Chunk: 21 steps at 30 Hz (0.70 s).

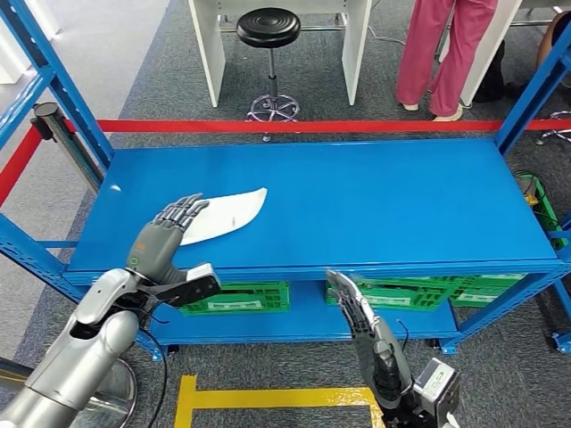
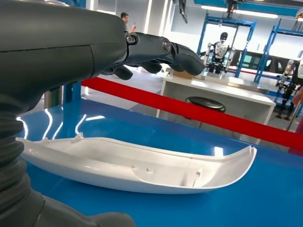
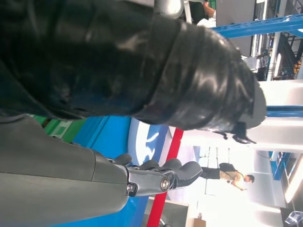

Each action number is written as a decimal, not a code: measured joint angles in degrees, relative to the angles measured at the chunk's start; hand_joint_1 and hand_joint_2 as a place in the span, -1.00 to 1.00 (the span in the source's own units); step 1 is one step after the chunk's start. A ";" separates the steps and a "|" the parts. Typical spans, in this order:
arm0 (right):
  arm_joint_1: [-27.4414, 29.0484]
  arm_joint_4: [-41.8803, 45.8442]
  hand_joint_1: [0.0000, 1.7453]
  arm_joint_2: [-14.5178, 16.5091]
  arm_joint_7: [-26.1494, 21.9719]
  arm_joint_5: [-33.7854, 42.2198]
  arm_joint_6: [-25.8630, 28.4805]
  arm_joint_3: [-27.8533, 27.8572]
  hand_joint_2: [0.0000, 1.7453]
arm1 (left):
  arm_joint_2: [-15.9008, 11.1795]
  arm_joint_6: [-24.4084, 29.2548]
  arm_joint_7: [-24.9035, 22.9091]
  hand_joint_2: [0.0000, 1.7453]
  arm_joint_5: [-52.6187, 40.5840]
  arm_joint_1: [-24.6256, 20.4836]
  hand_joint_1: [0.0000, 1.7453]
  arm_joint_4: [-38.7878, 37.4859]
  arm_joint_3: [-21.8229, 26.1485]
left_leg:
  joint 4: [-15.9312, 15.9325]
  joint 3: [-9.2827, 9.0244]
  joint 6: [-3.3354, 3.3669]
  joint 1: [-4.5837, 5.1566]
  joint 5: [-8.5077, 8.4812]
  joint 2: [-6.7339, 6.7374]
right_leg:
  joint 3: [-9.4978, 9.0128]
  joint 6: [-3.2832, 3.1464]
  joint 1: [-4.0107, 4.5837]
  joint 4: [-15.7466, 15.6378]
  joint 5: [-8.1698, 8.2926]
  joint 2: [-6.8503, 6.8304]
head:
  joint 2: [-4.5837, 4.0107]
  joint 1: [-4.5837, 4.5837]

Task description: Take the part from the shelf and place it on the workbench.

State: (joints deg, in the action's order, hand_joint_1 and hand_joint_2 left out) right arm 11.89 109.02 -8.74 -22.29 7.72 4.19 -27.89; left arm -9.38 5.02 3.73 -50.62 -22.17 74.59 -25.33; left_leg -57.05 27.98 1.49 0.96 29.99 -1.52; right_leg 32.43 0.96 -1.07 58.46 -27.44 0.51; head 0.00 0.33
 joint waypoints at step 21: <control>-0.62 0.01 -1.00 0.42 0.93 0.09 -1.23 0.11 -1.00 | -0.07 -0.29 -6.28 1.00 -12.78 -7.78 -1.00 -18.32 -0.78 | 0.00 0.01 0.00 -0.01 -0.01 0.02 | 0.01 0.00 0.01 0.00 0.00 0.02 | 0.00 0.00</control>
State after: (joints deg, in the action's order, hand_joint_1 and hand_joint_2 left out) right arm 11.26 109.03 -8.32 -21.36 7.80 2.96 -27.78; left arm -9.44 4.73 -2.55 -63.40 -29.95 56.27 -26.11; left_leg -57.05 27.99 1.49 0.96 29.98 -1.51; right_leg 32.44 0.96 -1.07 58.47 -27.43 0.53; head 0.00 0.33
